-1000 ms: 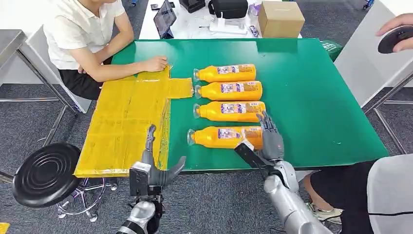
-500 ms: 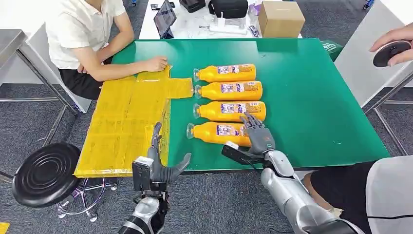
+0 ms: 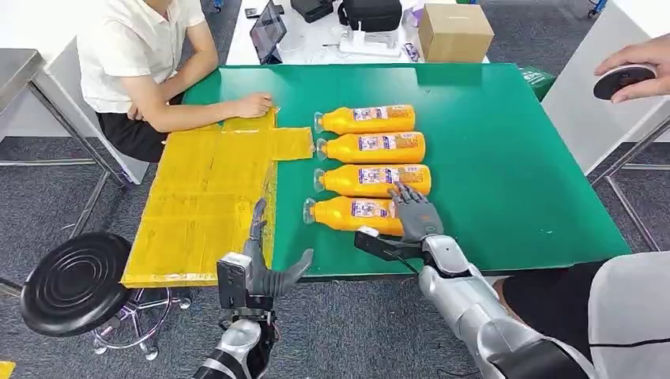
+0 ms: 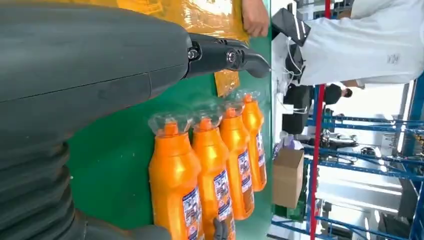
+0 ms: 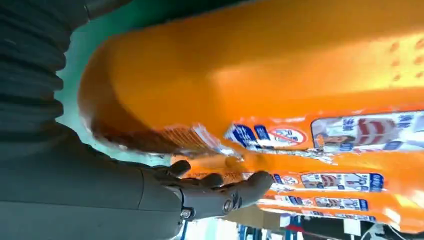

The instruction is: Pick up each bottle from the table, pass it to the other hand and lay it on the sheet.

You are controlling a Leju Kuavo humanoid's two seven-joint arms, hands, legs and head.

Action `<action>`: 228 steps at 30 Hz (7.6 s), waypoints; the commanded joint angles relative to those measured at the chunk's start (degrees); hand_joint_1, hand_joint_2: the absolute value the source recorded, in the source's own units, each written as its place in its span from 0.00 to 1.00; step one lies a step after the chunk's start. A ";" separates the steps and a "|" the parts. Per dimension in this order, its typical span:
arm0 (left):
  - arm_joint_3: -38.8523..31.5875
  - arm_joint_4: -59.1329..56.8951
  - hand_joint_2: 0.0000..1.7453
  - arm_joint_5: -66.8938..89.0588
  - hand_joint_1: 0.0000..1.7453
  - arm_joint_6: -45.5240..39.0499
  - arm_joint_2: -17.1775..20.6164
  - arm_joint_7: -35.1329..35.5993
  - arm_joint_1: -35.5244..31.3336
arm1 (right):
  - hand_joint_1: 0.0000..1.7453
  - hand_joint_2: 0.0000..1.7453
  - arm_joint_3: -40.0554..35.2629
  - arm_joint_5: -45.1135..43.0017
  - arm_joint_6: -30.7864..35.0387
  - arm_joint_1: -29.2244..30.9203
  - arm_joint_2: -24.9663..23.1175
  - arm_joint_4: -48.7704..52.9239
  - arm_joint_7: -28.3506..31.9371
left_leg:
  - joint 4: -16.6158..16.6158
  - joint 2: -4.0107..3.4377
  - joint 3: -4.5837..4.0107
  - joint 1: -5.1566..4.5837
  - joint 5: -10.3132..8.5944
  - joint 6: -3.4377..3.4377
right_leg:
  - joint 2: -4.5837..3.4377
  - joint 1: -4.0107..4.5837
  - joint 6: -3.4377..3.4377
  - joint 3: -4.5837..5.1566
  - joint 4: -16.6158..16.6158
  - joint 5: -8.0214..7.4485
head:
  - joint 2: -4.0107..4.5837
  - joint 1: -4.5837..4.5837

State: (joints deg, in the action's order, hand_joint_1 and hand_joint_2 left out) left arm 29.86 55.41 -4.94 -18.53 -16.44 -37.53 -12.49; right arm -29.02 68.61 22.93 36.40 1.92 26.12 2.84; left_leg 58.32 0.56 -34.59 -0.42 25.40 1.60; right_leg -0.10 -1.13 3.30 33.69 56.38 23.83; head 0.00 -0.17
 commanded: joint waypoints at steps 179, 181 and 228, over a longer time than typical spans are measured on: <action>1.00 1.96 1.00 -28.82 1.00 48.14 3.59 13.07 -3.81 | 0.00 1.00 -6.60 -41.06 -18.78 -10.24 -6.86 15.59 30.83 | -0.03 -0.11 0.00 0.13 0.18 -0.07 | -0.14 0.16 -0.13 0.01 -0.05 0.08 | 0.00 -0.02; 1.00 1.96 1.00 -28.82 1.00 48.14 3.59 13.07 -3.81 | 0.00 1.00 -6.60 -41.06 -18.78 -10.24 -6.86 15.59 30.83 | -0.03 -0.10 0.03 0.13 0.18 -0.08 | -0.14 0.16 -0.13 -0.01 -0.07 0.08 | 0.00 -0.02; -9.30 -17.78 1.00 35.35 1.00 -21.34 5.15 13.85 -18.55 | 0.00 0.00 17.16 -48.33 10.33 -25.84 -5.79 40.68 37.16 | -0.04 -0.11 -0.05 0.14 0.10 -0.07 | -0.13 0.17 -0.13 0.03 -0.07 0.00 | 0.00 0.00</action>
State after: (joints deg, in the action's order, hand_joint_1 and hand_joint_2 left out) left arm 21.13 56.87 12.23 -36.18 -11.83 -28.27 -20.20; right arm -8.15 21.14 33.53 6.43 -2.58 72.37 39.98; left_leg 58.31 0.57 -34.84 -0.34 25.47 1.63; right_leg -0.12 -1.02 3.29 33.89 56.36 23.85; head 0.00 -0.18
